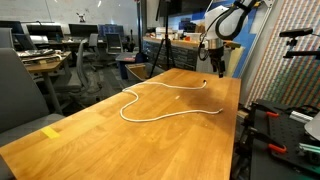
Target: Form a loose knot using the white rope
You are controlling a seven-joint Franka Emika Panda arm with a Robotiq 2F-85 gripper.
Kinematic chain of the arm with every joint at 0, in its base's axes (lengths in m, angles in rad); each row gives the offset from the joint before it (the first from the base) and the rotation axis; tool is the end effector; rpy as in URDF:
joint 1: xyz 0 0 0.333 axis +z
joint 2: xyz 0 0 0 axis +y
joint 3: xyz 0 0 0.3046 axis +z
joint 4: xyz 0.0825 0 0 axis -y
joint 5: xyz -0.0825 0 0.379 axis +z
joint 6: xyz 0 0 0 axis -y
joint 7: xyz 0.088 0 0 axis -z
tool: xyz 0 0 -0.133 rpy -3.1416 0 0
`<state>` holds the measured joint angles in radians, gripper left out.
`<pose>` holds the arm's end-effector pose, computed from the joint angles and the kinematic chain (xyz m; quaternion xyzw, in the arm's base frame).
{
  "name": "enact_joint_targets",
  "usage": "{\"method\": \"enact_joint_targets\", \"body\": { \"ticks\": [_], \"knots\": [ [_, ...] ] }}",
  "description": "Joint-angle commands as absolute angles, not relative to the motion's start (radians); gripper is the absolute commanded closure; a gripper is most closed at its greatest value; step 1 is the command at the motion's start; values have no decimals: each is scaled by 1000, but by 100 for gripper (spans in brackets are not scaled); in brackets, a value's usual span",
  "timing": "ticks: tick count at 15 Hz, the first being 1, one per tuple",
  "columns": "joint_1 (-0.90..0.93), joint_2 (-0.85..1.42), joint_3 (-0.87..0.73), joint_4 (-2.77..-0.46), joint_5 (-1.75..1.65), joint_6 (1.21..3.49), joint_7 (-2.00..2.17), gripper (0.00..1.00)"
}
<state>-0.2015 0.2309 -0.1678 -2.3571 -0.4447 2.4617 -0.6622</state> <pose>0.4551 -0.1867 0.1913 0.9338 0.3203 -0.1272 0.0964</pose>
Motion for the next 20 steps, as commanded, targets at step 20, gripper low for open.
{"method": "enact_joint_targets", "body": {
  "ticks": [20],
  "knots": [
    [-169,593,-138,-2133,-737,2715,-438,29]
  ]
}}
